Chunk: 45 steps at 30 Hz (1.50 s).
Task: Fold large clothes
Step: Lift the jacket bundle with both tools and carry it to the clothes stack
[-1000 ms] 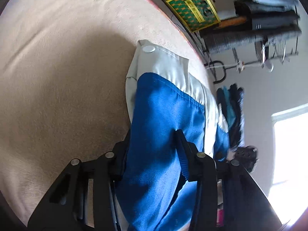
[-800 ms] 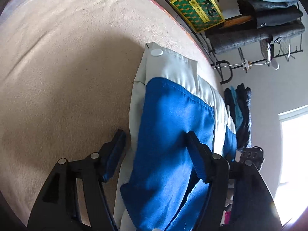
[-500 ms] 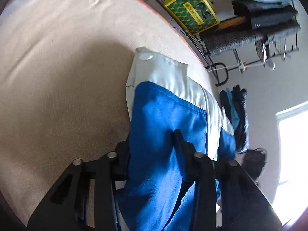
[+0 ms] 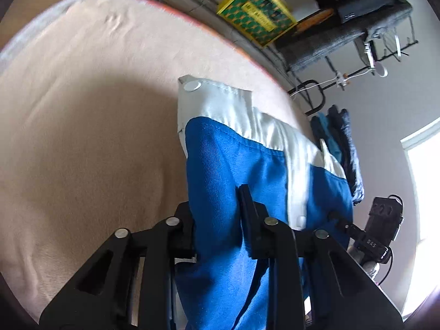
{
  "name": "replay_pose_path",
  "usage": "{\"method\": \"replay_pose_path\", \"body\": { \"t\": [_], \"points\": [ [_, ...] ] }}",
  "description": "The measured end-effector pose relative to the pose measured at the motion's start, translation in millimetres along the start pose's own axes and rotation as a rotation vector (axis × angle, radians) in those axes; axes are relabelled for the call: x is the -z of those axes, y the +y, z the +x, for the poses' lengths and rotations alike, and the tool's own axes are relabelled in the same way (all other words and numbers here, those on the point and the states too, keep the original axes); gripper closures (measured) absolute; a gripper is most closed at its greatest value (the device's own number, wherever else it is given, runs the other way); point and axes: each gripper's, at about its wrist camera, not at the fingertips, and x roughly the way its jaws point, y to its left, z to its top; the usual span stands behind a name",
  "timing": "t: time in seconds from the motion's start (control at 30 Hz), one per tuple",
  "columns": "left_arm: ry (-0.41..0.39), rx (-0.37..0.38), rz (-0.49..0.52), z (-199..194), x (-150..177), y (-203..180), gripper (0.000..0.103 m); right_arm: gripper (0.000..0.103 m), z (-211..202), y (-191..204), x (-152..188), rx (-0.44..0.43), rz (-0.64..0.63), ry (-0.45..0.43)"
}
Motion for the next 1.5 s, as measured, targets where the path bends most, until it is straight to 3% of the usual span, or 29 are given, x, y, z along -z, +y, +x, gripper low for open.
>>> {"method": "replay_pose_path", "body": {
  "t": [0.13,0.17,0.27,0.3,0.33,0.4,0.53,0.7,0.93,1.2,1.5],
  "points": [
    [-0.005,-0.097,0.025,5.3,-1.9,9.0,0.035,0.073,9.3,-3.6,1.2,0.006,0.015,0.018],
    [-0.005,-0.099,0.031,6.6,-1.4,9.6,0.034,0.071,10.5,-5.2,0.9,0.001,0.026,0.021],
    [0.049,-0.014,-0.035,18.4,-0.2,24.5,0.034,0.063,16.3,-16.0,2.0,-0.012,0.069,0.045],
    [0.039,0.020,-0.063,18.8,-0.4,30.0,0.037,0.062,19.1,-19.6,2.6,-0.015,0.085,0.052],
    [0.045,0.049,-0.078,20.6,-1.2,31.3,0.057,0.062,21.4,-23.2,3.7,-0.018,0.103,0.055],
    [0.052,0.083,-0.084,21.6,-0.8,26.5,0.069,0.066,21.7,-21.2,4.1,-0.003,0.100,0.049],
    [0.009,0.037,-0.004,7.2,1.5,0.7,0.079,0.074,11.3,8.2,0.1,0.078,-0.033,0.022],
    [-0.030,0.084,0.083,-18.7,11.2,-37.5,0.081,0.077,-13.6,28.2,1.1,0.118,-0.088,-0.014],
    [-0.019,0.145,0.169,-21.1,33.1,-90.2,0.082,0.078,-68.1,28.4,3.2,0.157,-0.114,-0.069],
    [0.001,0.223,0.253,-2.7,42.7,-167.1,0.082,0.078,-148.6,-6.0,-4.1,0.198,-0.085,-0.158],
    [-0.001,0.310,0.367,35.4,32.2,-283.9,0.082,0.078,-234.7,-42.3,-37.7,0.288,-0.098,-0.267]
  ]
}}
